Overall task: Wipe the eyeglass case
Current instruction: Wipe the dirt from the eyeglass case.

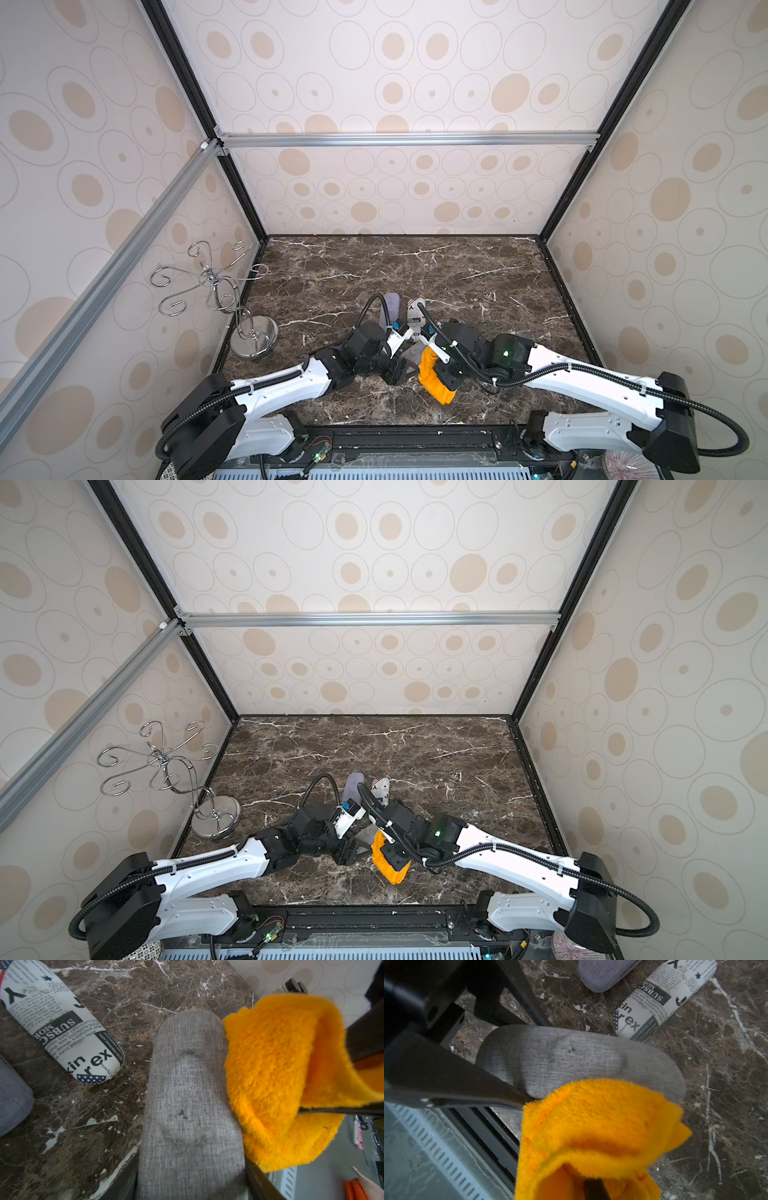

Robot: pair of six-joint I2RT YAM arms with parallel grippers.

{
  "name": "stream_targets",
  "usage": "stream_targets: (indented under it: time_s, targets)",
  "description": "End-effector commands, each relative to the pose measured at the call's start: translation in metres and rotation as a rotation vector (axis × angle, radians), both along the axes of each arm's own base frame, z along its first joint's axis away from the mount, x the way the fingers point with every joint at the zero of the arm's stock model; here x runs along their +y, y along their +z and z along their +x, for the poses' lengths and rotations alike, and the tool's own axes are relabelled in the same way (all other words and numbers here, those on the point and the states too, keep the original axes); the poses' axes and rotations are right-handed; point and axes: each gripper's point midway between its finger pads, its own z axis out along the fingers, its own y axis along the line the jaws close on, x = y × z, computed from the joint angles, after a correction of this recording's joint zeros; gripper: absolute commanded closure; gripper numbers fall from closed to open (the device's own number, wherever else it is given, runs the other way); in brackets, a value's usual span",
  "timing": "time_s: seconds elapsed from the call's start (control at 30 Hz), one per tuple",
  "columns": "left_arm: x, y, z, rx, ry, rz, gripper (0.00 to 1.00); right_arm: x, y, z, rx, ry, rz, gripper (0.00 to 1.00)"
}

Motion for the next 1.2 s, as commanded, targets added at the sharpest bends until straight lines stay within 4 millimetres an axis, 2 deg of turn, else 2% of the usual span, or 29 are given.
stream_targets:
  time_s: [0.0, 0.17, 0.3, 0.37, 0.5, 0.67, 0.9, 1.07, 1.17]
  targets:
    - [-0.024, 0.043, -0.01, -0.061, -0.101, -0.132, 0.61, -0.017, 0.015, 0.035, -0.071, -0.173, 0.058, 1.0]
    - [-0.021, 0.044, -0.013, -0.014, -0.092, -0.156, 0.61, -0.067, 0.011, 0.057, -0.1, -0.341, 0.015, 1.0]
    - [-0.015, 0.05, -0.011, 0.054, -0.072, -0.205, 0.61, -0.092, 0.013, 0.062, -0.124, -0.436, -0.002, 1.0]
    - [-0.009, 0.055, -0.007, 0.094, -0.045, -0.238, 0.61, -0.094, 0.012, 0.058, -0.115, -0.432, 0.007, 1.0]
    - [-0.004, 0.069, 0.001, 0.2, -0.017, -0.336, 0.62, -0.072, 0.018, 0.043, -0.065, -0.328, 0.135, 1.0]
    - [-0.013, 0.081, -0.003, 0.306, -0.075, -0.4, 0.6, -0.051, 0.033, 0.036, -0.098, -0.247, 0.238, 1.0]
    - [-0.021, 0.083, -0.003, 0.331, -0.12, -0.395, 0.6, -0.009, 0.041, 0.026, -0.117, -0.107, 0.296, 1.0]
    - [-0.025, 0.093, 0.002, 0.308, -0.126, -0.411, 0.6, 0.034, 0.044, -0.004, -0.07, 0.055, 0.397, 1.0]
    - [-0.027, 0.093, 0.006, 0.297, -0.123, -0.402, 0.6, 0.048, 0.045, -0.018, -0.041, 0.113, 0.458, 1.0]
